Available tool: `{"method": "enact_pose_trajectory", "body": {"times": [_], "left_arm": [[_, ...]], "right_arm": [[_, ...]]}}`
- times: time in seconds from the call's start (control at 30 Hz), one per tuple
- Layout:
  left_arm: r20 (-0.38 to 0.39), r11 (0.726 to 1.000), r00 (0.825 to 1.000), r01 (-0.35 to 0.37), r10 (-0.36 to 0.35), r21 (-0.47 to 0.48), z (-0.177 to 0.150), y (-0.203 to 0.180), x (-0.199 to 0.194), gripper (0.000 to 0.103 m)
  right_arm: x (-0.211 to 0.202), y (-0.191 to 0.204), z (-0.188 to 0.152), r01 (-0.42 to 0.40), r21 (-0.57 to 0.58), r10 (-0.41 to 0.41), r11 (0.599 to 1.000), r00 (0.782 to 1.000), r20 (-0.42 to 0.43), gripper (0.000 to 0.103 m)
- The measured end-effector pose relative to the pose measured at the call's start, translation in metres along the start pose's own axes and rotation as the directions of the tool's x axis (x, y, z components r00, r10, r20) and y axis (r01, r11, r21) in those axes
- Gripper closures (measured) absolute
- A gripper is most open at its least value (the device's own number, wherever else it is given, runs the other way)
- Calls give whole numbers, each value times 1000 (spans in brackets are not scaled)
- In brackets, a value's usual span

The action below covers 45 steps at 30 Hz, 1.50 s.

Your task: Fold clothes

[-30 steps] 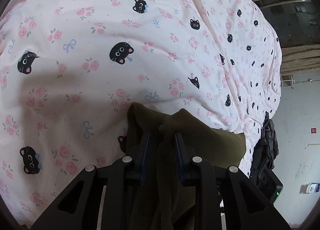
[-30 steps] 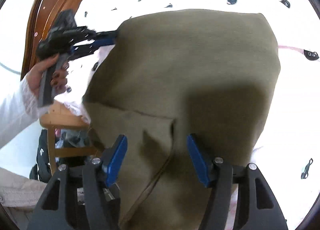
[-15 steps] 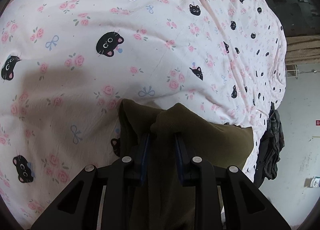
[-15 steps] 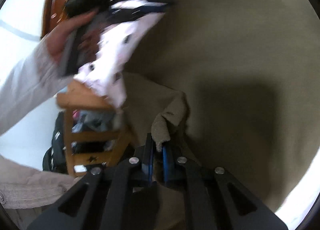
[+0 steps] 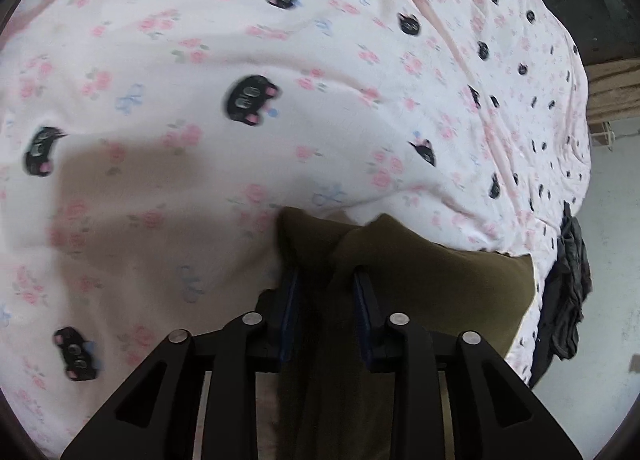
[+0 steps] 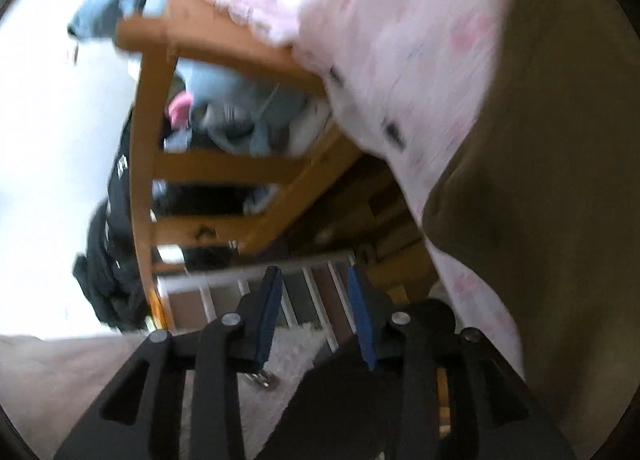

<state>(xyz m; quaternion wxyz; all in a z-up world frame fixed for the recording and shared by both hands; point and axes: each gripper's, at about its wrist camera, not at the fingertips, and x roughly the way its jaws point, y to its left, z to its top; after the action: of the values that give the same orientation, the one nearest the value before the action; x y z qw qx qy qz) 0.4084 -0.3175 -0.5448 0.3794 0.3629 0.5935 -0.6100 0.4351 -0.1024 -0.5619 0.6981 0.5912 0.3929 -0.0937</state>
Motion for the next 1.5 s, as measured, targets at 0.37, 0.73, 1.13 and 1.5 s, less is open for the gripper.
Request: {"method": "enact_pose_trajectory", "body": {"times": [0.37,0.73,1.13,1.5], "left_arm": [[88,992,992,83,-92,100,-51,-45,-17,75],[53,991,999,1,-8,133,-86,-34,41,100],[70,990,997,14,-24,139,-119,4,-45,41],[-122,996,988,93,-92,2,-127,42,-10,34]], "right_arm": [[-183,-75,-12,238,116,-263,964,906,330,53],[-263,-219,52,266,283,-355,921,874,332,64],[-292,-183,-17,179,348,-332,920,828,453,33],[-256,-231,-97,93,539,-330,837,872,362,30]]}}
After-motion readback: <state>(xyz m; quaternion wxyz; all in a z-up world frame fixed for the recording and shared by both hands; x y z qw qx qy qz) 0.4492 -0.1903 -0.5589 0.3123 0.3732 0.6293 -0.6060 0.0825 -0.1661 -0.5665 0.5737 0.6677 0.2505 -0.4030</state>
